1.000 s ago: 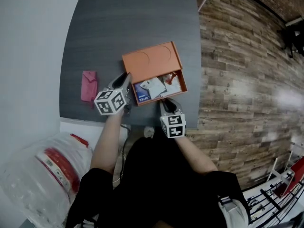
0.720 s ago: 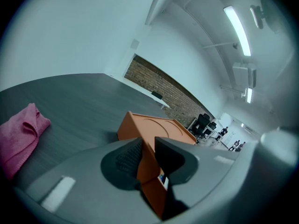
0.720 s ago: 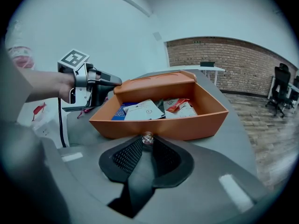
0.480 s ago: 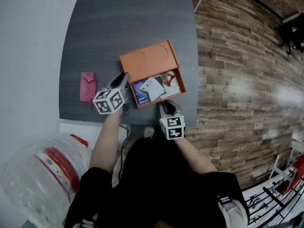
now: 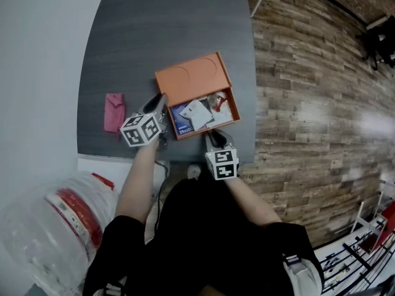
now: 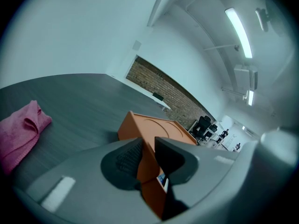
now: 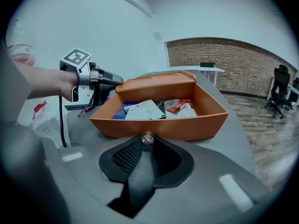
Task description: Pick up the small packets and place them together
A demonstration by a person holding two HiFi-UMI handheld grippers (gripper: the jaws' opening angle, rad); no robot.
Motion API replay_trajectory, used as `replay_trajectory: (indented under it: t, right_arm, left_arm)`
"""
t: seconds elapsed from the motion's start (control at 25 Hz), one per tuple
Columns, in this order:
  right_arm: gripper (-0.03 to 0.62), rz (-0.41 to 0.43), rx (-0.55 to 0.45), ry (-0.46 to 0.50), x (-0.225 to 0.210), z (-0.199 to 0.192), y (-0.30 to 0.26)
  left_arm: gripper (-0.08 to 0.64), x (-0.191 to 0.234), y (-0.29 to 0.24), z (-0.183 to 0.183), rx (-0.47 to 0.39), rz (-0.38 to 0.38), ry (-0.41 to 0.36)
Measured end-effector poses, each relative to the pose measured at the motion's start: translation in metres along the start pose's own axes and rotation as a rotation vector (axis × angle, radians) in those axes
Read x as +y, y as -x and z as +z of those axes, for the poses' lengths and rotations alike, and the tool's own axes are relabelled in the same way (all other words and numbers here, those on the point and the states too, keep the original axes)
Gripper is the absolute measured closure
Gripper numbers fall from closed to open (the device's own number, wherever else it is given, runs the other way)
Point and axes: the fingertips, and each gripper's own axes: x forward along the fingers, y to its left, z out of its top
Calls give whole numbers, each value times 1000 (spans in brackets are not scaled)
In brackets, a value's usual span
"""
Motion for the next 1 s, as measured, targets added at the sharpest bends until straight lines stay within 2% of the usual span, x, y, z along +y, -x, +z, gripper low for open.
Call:
replay_trajectory:
  t: [0.52, 0.64, 0.84, 1.0]
  right_arm:
    - [514, 17, -2, 23, -1, -1, 0]
    - [460, 39, 12, 28, 0, -4, 4]
    - [455, 27, -28, 64, -15, 12, 28]
    - [459, 6, -89, 91, -29, 47, 47]
  left_arm:
    - [477, 2, 0, 0, -12, 12, 14]
    - [477, 3, 0, 0, -21, 9, 22]
    - [477, 4, -1, 0, -57, 13, 29]
    - [478, 4, -2, -1, -66, 21, 24]
